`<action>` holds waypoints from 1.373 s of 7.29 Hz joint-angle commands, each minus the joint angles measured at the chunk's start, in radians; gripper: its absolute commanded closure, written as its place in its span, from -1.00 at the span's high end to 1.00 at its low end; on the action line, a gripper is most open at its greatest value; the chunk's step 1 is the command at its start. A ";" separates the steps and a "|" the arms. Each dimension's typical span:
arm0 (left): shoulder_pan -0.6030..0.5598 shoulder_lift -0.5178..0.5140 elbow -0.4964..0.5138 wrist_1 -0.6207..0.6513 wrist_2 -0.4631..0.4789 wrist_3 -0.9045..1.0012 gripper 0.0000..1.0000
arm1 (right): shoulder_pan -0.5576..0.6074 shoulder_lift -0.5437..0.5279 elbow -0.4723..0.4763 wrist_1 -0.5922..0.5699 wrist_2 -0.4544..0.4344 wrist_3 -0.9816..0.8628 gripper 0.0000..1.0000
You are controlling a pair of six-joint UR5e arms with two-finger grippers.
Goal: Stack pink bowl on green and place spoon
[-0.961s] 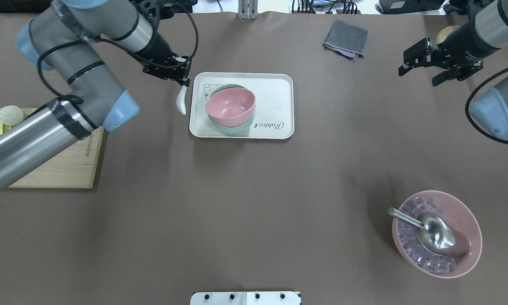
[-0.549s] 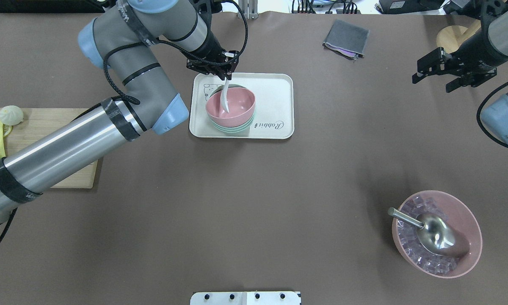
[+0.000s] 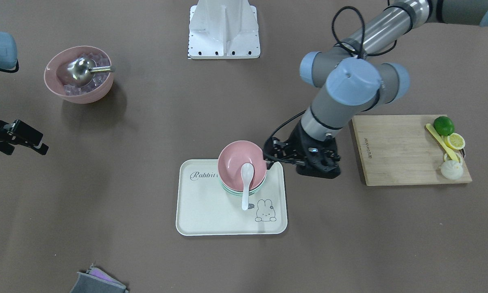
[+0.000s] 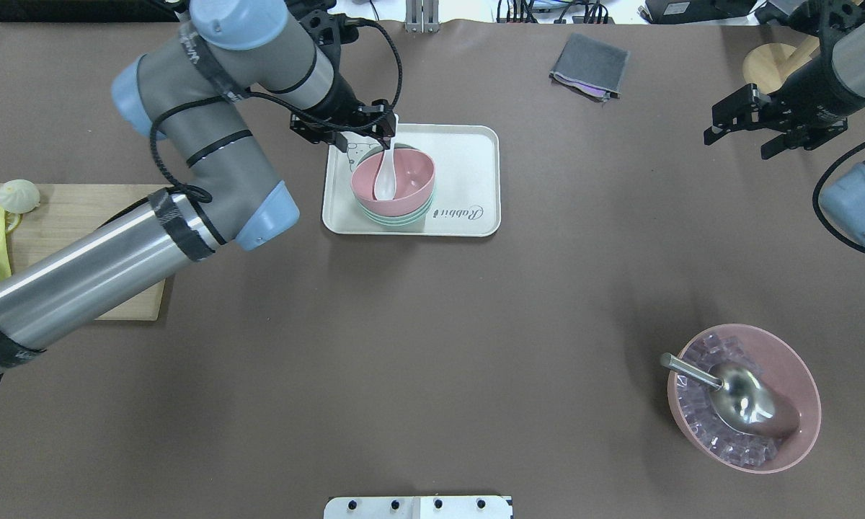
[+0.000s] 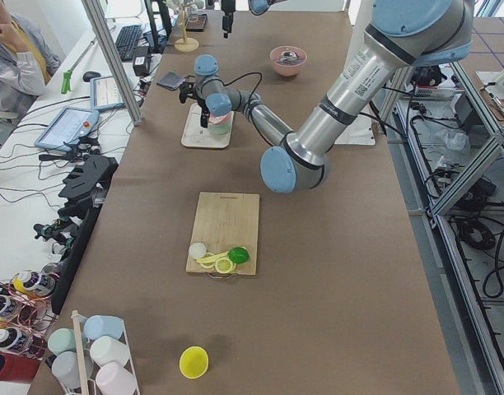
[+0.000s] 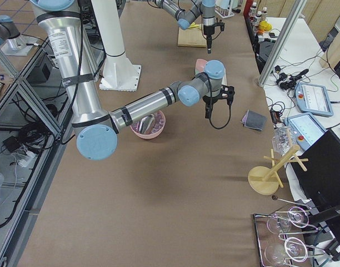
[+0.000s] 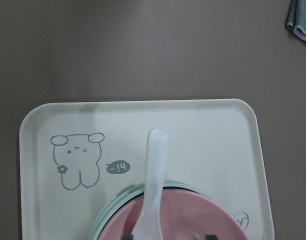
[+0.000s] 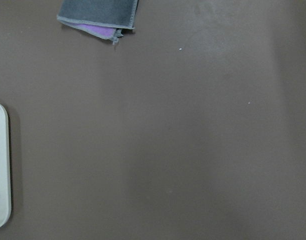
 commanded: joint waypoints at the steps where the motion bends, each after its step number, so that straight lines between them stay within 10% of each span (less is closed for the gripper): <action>1: -0.137 0.232 -0.266 0.304 -0.002 0.420 0.96 | 0.046 -0.077 -0.030 -0.001 -0.031 -0.228 1.00; 3: -0.349 0.425 -0.319 0.373 -0.056 0.880 0.96 | 0.153 -0.108 -0.119 -0.002 -0.035 -0.474 1.00; 5: -0.534 0.604 -0.269 0.355 -0.338 0.903 0.96 | 0.216 -0.127 -0.211 -0.004 -0.024 -0.707 1.00; 10: -0.564 0.773 -0.148 0.118 -0.337 0.973 0.96 | 0.241 -0.136 -0.225 0.005 0.036 -0.713 1.00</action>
